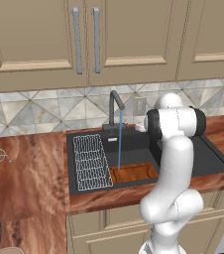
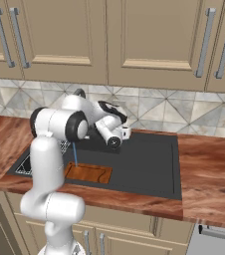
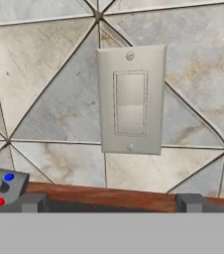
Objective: Turn on the sink faucet with hot water and rinse the cutting board for ten seconds, then turn off the faucet. Push the cutting board to reach the water if necessary.
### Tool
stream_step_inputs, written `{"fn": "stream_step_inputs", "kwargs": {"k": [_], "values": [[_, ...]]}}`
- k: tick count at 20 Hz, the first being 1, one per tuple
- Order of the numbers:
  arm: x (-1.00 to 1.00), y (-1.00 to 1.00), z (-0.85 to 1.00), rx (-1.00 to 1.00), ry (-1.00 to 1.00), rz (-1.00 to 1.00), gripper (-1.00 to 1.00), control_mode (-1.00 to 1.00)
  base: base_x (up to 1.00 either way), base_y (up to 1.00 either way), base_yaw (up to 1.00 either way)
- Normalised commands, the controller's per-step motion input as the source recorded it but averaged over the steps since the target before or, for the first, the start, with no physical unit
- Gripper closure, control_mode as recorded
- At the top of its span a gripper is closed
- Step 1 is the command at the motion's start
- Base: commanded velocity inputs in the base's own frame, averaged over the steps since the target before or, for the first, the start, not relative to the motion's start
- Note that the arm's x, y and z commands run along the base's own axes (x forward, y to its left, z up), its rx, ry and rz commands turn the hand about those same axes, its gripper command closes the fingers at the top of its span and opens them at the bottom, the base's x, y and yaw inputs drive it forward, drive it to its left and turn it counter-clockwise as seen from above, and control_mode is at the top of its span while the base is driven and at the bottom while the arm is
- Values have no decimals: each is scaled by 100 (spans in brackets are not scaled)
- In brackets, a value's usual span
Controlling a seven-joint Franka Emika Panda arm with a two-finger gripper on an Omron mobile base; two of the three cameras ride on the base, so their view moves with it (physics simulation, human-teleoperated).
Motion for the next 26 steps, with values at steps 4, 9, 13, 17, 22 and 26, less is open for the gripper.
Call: {"fn": "stream_step_inputs", "kwargs": {"k": [4,9,13,17,22,26], "values": [[-35,-58,0,1,0,0,-100,-100,0,0,0],[-27,-40,2,2,0,0,-100,-100,0,0,0],[-14,-5,20,1,0,0,-100,-100,0,0,0],[-26,0,42,0,2,0,-100,-100,0,0,0],[-35,0,57,0,8,0,-100,-100,0,0,0],[-34,0,64,0,10,0,-100,-100,0,0,0]]}}
